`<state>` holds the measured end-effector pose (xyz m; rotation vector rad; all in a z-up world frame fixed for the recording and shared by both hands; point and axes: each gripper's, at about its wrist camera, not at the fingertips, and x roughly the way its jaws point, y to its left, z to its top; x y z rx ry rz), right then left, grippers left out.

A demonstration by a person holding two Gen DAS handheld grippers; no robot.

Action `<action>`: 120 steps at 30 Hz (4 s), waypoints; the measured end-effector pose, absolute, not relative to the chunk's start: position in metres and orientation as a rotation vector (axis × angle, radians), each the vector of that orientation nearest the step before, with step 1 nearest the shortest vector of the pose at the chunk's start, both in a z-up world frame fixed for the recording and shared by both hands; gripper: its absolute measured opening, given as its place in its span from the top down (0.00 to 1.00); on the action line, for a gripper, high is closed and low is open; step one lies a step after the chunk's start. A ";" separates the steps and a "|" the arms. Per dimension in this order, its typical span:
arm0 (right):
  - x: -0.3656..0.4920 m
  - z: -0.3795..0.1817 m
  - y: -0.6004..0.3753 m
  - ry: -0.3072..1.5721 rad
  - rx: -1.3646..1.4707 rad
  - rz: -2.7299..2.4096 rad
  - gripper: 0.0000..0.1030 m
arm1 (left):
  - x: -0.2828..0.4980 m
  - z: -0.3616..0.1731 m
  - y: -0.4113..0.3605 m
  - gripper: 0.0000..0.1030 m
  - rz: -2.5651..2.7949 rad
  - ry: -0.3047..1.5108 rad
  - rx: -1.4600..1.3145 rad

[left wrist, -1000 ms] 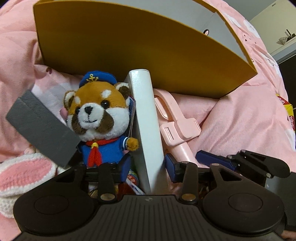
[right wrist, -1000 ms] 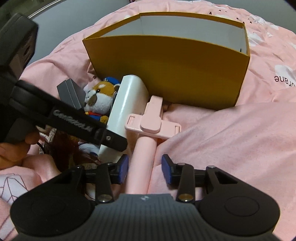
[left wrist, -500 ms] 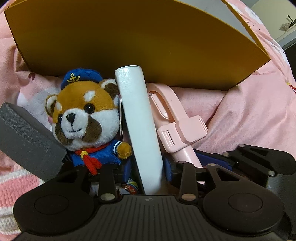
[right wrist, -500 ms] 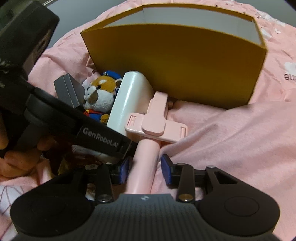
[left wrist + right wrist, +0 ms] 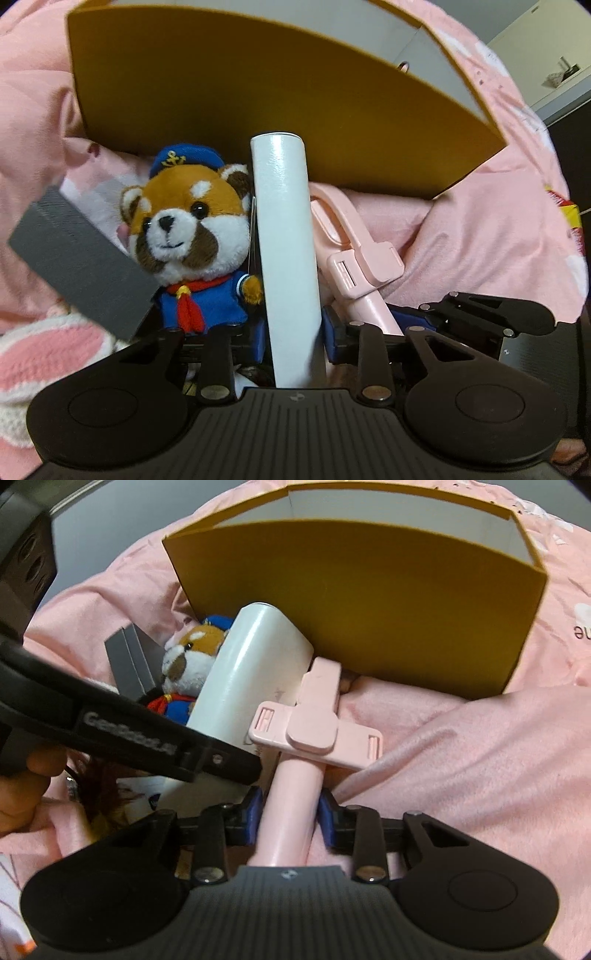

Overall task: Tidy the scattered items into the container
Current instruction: 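Close the left gripper on the glasses case while the right gripper closes on the selfie stick, then lift both held items and carry them over the open box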

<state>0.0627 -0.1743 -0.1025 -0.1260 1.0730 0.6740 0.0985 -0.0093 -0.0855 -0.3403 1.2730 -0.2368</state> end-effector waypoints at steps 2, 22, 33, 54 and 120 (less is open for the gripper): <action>0.059 -0.097 -0.179 1.068 -0.106 0.670 0.68 | 0.092 -0.079 -0.001 0.67 -0.248 1.263 -0.375; 0.083 -0.111 -0.164 1.127 -0.050 0.657 0.69 | 0.059 -0.058 0.021 0.69 -0.239 1.119 -0.430; 0.057 -0.069 -0.177 1.026 0.000 0.679 0.71 | 0.047 -0.022 0.026 0.69 -0.259 0.947 -0.467; 0.064 0.032 -0.208 0.776 -0.039 0.640 0.71 | 0.061 0.025 0.054 0.69 -0.260 0.807 -0.504; 0.253 -0.043 -0.147 0.986 0.015 0.537 0.71 | 0.281 -0.076 0.049 0.66 -0.157 1.222 -0.205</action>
